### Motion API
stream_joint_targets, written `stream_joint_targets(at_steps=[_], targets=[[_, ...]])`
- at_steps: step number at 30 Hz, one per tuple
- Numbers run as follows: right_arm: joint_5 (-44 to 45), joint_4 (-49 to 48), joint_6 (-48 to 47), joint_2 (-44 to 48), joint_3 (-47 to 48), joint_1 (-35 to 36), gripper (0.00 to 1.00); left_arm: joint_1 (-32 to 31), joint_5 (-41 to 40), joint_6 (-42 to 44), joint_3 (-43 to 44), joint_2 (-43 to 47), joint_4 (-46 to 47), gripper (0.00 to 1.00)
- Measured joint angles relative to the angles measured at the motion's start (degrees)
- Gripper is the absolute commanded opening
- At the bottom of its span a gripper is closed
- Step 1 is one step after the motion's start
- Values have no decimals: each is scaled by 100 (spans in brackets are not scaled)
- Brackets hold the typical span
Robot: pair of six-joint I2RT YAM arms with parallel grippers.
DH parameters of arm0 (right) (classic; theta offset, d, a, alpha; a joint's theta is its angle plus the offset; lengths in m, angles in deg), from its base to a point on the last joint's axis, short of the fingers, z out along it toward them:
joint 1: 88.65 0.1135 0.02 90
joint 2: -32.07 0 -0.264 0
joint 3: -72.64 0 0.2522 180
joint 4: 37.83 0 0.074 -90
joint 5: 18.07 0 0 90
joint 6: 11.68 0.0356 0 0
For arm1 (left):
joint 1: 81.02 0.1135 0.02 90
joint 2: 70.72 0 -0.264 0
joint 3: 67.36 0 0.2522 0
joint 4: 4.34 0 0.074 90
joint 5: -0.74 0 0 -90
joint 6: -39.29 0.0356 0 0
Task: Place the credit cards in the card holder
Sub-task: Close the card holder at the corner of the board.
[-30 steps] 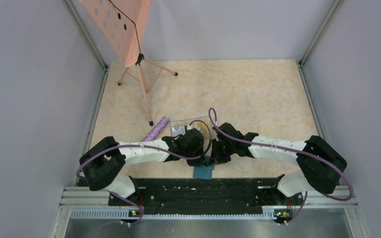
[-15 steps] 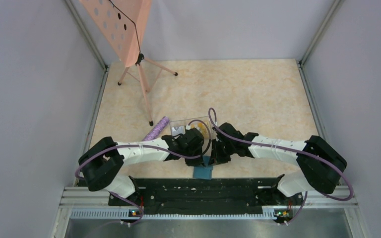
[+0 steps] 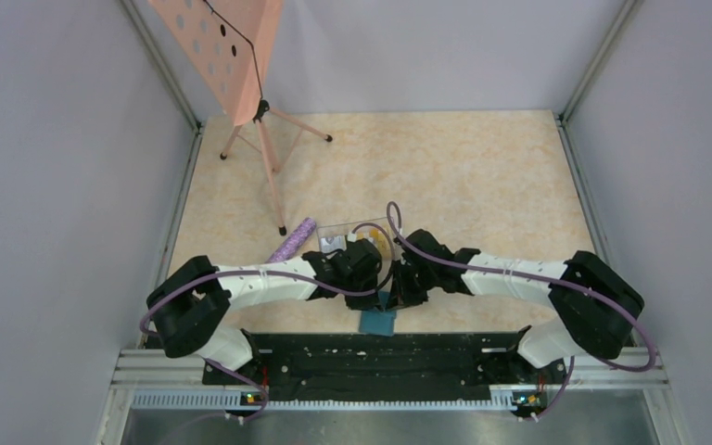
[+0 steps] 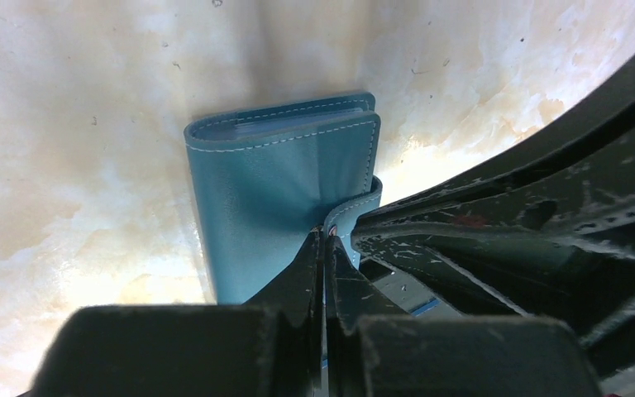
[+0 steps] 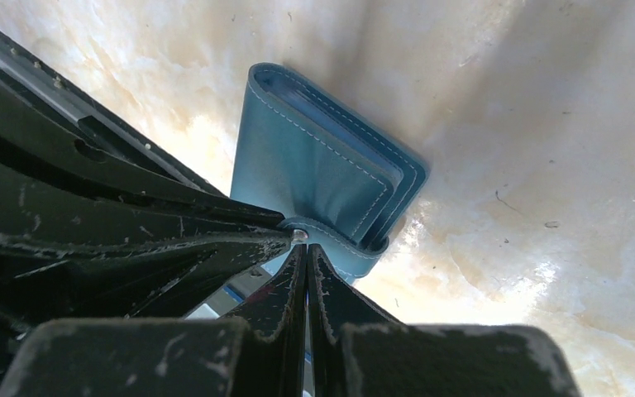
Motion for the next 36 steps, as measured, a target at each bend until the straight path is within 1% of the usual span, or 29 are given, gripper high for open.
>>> stream_joint_targets(at_steps=[12, 36], targets=[[-83, -168, 39, -280, 0, 39, 0, 0, -109, 223, 229, -85, -260, 0], [-240, -413, 83, -479, 11, 55, 0, 7, -199, 223, 286, -264, -376, 0]])
